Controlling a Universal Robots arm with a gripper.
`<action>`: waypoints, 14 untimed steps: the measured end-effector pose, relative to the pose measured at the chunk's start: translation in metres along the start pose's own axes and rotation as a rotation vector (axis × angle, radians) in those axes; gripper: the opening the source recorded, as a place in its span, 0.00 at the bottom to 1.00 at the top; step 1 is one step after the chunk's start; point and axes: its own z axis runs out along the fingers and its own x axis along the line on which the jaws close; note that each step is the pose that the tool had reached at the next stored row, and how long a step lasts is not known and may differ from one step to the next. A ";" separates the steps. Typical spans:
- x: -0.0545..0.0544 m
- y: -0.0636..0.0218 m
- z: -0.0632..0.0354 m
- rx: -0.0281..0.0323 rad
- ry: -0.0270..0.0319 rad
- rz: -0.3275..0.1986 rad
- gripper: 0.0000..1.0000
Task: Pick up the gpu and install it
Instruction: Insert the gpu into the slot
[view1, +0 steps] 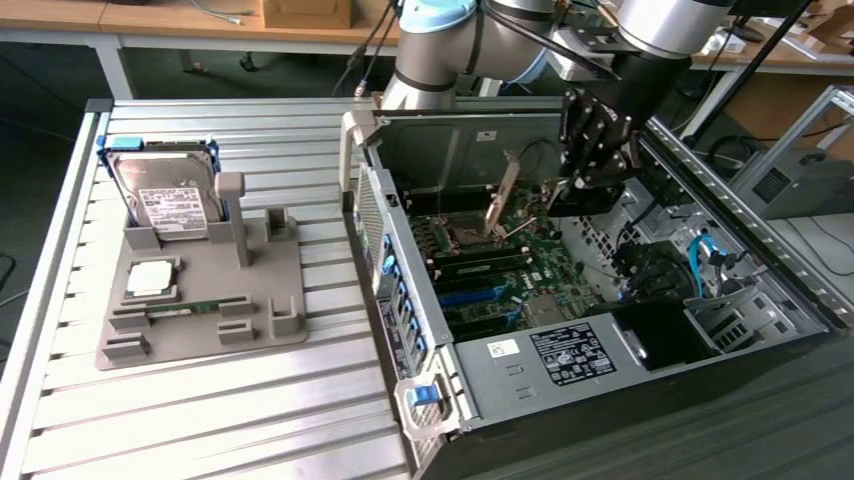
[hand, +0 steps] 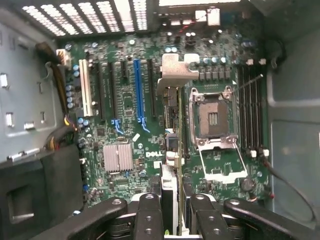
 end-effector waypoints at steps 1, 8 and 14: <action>0.000 0.0000 0.0000 -0.0004 0.0001 -0.016 0.27; 0.000 0.0006 0.0003 -0.0011 0.0004 -0.052 0.27; 0.000 0.0006 0.0003 -0.0011 0.0004 -0.052 0.27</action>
